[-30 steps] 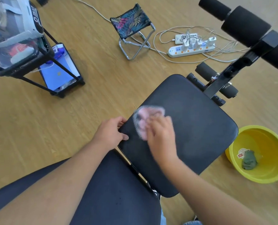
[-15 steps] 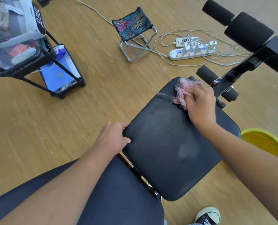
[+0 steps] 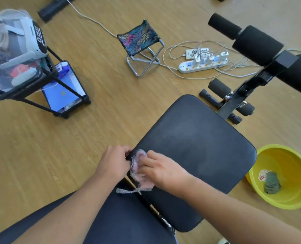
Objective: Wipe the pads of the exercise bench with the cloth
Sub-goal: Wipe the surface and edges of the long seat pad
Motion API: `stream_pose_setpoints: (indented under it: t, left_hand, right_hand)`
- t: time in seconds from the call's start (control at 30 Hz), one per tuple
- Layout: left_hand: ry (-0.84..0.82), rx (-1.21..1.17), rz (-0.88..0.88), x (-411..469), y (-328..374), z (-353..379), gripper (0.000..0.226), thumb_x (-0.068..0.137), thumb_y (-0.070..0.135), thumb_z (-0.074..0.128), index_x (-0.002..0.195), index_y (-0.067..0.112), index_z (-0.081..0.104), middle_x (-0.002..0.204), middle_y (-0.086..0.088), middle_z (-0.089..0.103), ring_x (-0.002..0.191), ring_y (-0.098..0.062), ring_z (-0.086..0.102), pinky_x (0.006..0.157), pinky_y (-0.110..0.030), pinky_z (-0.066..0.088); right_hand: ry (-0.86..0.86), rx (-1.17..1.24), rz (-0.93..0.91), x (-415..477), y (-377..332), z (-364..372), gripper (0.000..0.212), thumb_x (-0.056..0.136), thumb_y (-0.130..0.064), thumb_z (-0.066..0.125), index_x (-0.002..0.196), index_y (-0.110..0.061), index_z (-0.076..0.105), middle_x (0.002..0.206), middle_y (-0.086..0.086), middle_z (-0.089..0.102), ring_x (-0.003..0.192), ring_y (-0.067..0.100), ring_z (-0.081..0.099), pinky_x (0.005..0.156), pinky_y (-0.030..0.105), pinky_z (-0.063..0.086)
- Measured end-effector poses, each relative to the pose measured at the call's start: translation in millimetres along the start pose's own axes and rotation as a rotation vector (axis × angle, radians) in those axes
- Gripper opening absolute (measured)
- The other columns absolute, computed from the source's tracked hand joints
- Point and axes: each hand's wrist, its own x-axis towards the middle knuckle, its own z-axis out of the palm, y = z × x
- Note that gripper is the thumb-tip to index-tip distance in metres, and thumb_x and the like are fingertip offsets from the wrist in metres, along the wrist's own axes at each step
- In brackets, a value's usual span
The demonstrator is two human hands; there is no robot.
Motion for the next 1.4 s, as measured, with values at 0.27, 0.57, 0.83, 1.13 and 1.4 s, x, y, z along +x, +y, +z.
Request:
stream_pose_setpoints:
  t: [0.27, 0.57, 0.83, 1.13, 1.4]
  left_hand:
    - [-0.044, -0.056, -0.070, -2, 7, 2, 0.025, 0.072, 0.015, 0.080, 0.094, 0.028, 0.078, 0.079, 0.008, 0.075, 0.079, -0.017, 0.069, 0.066, -0.027, 0.054]
    - [0.003, -0.019, -0.022, -2, 6, 4, 0.017, 0.075, 0.012, 0.082, 0.075, 0.026, 0.073, 0.057, 0.018, 0.054, 0.057, 0.000, 0.051, 0.051, -0.013, 0.035]
    - [-0.072, 0.074, 0.031, 3, 5, 4, 0.022, 0.083, 0.018, 0.077, 0.103, 0.027, 0.078, 0.047, 0.012, 0.042, 0.052, -0.011, 0.045, 0.050, -0.023, 0.039]
    - [-0.074, 0.173, 0.050, 9, -2, 7, 0.008, 0.082, 0.022, 0.078, 0.079, 0.027, 0.073, 0.067, -0.005, 0.067, 0.066, -0.028, 0.054, 0.062, -0.034, 0.054]
    - [-0.098, 0.146, 0.019, 3, 5, 7, 0.014, 0.083, 0.021, 0.076, 0.095, 0.028, 0.079, 0.081, 0.003, 0.076, 0.083, -0.020, 0.066, 0.074, -0.035, 0.055]
  right_hand:
    - [0.549, 0.083, 0.953, 16, 68, -47, 0.009, 0.086, 0.003, 0.067, 0.084, -0.003, 0.072, 0.088, 0.010, 0.066, 0.085, 0.030, 0.050, 0.077, 0.043, 0.049]
    - [-0.019, 0.136, 0.095, -61, -22, 6, 0.027, 0.084, 0.000, 0.045, 0.085, -0.013, 0.068, 0.088, 0.001, 0.060, 0.073, 0.022, 0.036, 0.060, 0.034, 0.042]
    - [0.513, -0.111, 0.697, -94, 101, -71, 0.003, 0.089, -0.003, 0.073, 0.091, -0.005, 0.075, 0.092, 0.007, 0.069, 0.076, 0.028, 0.045, 0.069, 0.044, 0.048]
    - [0.055, 0.113, 0.100, -145, -25, -12, 0.026, 0.099, -0.002, 0.045, 0.093, -0.006, 0.070, 0.091, 0.007, 0.064, 0.076, 0.024, 0.040, 0.061, 0.035, 0.040]
    - [0.592, -0.087, 0.910, -179, 94, -69, 0.008, 0.092, -0.003, 0.066, 0.094, 0.001, 0.073, 0.092, 0.013, 0.067, 0.080, 0.033, 0.051, 0.072, 0.048, 0.048]
